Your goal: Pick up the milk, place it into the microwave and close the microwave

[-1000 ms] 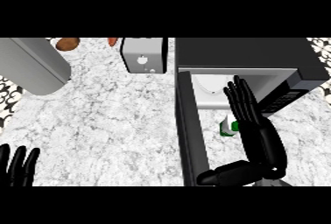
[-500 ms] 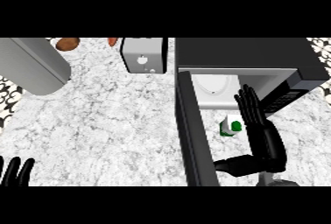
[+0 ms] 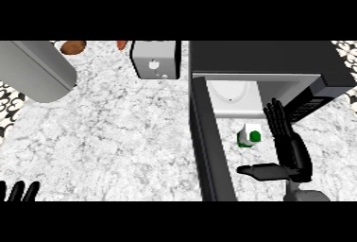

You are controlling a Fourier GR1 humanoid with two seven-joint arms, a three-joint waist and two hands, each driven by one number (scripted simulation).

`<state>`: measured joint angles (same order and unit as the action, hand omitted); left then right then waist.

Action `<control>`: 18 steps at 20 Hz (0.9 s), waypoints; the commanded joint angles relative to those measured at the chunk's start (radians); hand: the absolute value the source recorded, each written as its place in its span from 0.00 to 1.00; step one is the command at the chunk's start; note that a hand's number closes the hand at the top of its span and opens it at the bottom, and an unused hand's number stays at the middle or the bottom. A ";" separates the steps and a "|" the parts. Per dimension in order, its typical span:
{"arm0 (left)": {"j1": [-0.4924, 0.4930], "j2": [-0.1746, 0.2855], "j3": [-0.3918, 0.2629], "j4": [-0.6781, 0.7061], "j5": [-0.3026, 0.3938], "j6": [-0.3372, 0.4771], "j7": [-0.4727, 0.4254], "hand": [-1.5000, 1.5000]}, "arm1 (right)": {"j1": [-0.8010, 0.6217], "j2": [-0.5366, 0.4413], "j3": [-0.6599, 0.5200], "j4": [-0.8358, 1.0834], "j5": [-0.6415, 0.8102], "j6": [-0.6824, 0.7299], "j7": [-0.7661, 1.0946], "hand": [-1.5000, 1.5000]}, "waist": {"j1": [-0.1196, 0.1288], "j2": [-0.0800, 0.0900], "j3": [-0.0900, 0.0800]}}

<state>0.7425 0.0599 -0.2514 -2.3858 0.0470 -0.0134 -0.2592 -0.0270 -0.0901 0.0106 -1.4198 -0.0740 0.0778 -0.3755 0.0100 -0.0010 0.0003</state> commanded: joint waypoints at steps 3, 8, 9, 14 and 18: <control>0.107 0.028 0.016 -0.088 0.050 -0.041 -0.023 0.00 | -0.021 -0.017 -0.040 0.118 0.000 0.032 -0.076 0.00 | 0.004 -0.001 0.000; 0.016 0.010 0.008 -0.033 0.030 -0.014 0.017 0.00 | -0.081 -0.046 -0.052 0.342 0.056 0.075 -0.251 0.00 | 0.002 0.002 0.001; 0.069 0.016 0.005 -0.009 0.012 -0.036 -0.055 0.00 | -0.096 -0.020 -0.034 0.315 0.076 0.038 -0.236 0.00 | 0.004 0.000 0.000; 0.010 0.003 0.022 0.008 0.033 -0.014 -0.010 0.00 | -0.207 -0.023 -0.069 0.498 0.087 0.047 -0.324 0.00 | 0.004 0.002 0.000; -0.010 0.034 0.091 0.010 0.112 -0.052 0.003 0.00 | -0.198 -0.054 -0.106 0.534 0.070 0.065 -0.353 0.00 | -0.001 0.001 0.000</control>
<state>0.7730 0.0766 -0.2227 -2.3932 0.0976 -0.0487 -0.2760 -0.1937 -0.1309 -0.0687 -0.9665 -0.0070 0.1408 -0.6843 0.0116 -0.0002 0.0004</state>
